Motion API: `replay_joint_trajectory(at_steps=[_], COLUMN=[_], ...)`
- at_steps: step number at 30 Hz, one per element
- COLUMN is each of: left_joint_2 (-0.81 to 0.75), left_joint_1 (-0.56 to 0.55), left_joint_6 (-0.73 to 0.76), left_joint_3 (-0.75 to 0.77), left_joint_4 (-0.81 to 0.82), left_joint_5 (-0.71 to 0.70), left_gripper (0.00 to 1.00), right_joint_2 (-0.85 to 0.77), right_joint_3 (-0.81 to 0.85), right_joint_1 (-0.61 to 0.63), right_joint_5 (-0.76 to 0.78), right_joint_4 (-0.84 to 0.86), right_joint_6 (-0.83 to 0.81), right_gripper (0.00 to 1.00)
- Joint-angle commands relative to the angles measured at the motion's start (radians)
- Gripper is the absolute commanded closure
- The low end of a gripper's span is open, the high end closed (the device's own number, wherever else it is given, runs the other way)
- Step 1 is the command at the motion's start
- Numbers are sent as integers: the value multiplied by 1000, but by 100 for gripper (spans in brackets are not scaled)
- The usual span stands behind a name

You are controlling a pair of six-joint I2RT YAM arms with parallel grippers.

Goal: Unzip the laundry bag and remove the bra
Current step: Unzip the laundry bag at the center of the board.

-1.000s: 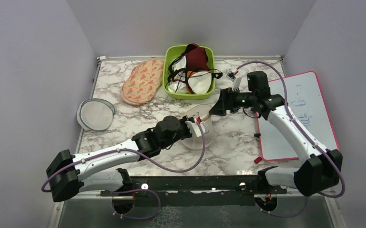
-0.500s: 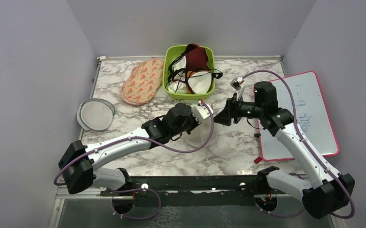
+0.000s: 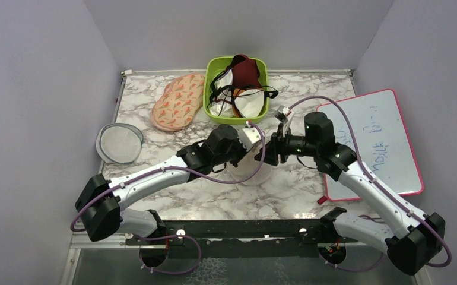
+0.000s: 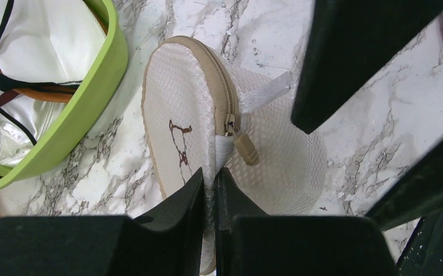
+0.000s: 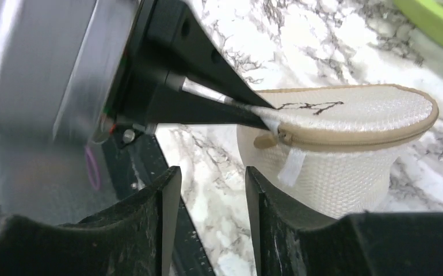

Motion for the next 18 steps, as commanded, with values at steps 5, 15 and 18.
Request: replay_joint_trajectory(at_steps=[5, 15, 18], left_joint_2=[-25, -13, -13], left_joint_1=[88, 136, 142], left_joint_6=[-100, -164, -181], left_joint_3=[27, 41, 41], left_joint_4=[34, 26, 29], left_joint_5=[191, 184, 203], left_gripper=[100, 100, 100], right_joint_2=[-169, -177, -147], right_joint_3=[-281, -660, -643], right_joint_1=[5, 7, 35], right_joint_5=[25, -63, -18], right_joint_4=[596, 1301, 1300], right_joint_6=[-144, -575, -659], right_gripper=[46, 44, 45])
